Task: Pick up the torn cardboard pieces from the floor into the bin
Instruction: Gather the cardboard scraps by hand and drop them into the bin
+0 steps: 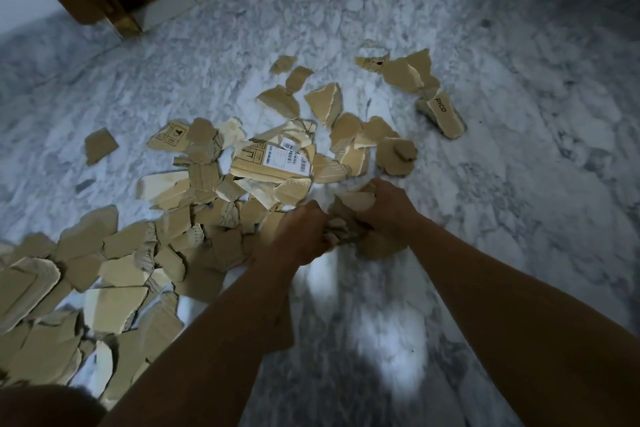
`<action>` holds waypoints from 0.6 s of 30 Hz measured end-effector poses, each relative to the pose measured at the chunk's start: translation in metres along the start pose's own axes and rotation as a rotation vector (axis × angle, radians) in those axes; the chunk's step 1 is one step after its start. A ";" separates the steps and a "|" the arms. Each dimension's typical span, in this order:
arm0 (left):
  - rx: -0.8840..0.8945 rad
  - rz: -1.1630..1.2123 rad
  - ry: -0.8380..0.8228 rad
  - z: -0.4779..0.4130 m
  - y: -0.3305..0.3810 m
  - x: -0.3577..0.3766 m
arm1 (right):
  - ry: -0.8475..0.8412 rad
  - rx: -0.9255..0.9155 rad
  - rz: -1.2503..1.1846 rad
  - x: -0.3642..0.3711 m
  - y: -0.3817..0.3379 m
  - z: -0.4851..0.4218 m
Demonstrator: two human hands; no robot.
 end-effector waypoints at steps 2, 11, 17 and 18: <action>0.019 -0.005 0.012 0.001 0.002 -0.002 | -0.014 0.050 -0.016 0.004 0.004 0.003; -0.075 0.275 0.028 0.008 0.015 -0.055 | -0.011 0.145 0.180 -0.081 0.014 0.012; -0.158 0.466 -0.013 -0.024 0.022 -0.117 | -0.087 0.158 0.386 -0.149 -0.014 -0.030; -0.183 0.442 -0.028 -0.031 0.022 -0.121 | -0.125 0.152 0.383 -0.150 -0.013 -0.038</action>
Point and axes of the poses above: each hand's wrist, its own z-axis away from the middle knuckle, its own x-axis out of the palm, y = z × x, the point moved 4 cm from there along -z, towards the middle knuckle, and after that the axes turned 13 degrees about z, right-handed, at the moved point
